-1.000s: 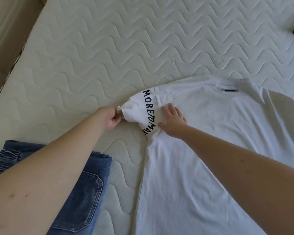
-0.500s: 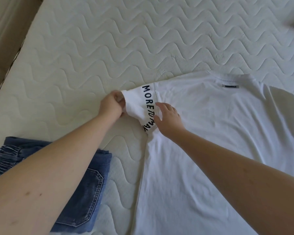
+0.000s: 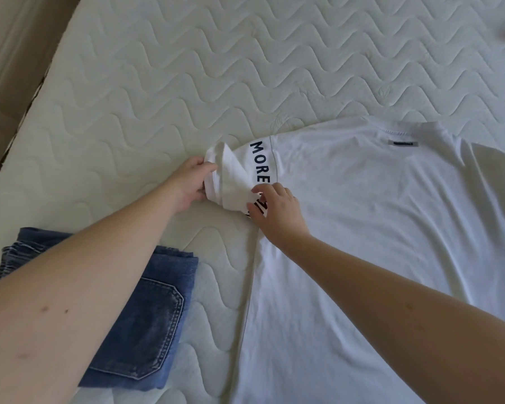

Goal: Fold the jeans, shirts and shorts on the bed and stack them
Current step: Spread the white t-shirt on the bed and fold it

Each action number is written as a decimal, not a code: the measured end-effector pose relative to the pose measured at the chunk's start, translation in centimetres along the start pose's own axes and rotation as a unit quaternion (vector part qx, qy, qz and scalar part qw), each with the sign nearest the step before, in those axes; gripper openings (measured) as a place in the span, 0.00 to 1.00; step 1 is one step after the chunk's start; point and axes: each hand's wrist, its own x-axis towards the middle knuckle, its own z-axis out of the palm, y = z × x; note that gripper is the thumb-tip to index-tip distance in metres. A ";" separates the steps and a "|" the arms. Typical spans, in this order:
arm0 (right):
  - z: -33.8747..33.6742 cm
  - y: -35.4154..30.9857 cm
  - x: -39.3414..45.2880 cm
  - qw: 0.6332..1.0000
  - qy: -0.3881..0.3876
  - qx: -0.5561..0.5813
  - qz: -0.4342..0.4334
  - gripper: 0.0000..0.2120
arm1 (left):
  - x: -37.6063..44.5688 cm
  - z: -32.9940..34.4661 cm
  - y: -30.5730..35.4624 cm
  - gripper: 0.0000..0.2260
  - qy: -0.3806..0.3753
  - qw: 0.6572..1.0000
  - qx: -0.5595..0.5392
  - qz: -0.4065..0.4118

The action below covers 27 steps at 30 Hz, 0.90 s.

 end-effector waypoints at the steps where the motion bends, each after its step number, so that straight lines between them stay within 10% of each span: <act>1: 0.4 -0.4 -0.1 1.000 0.006 0.010 -0.007 0.15 | -0.1 -0.2 -0.1 0.05 0.002 1.000 0.022 0.012; 10: 4.4 -3.8 1.6 0.988 -0.060 -0.049 0.136 0.25 | 0.3 -1.1 0.9 0.06 0.131 0.974 0.108 0.151; 16: 4.4 -2.4 2.6 0.972 -0.061 -0.222 0.042 0.16 | 1.4 -1.4 0.3 0.16 0.136 0.966 0.170 0.142; 27: 2.3 0.9 -2.5 0.976 0.057 -0.160 -0.133 0.04 | 2.3 -2.0 -1.3 0.14 0.198 0.980 -0.017 -0.008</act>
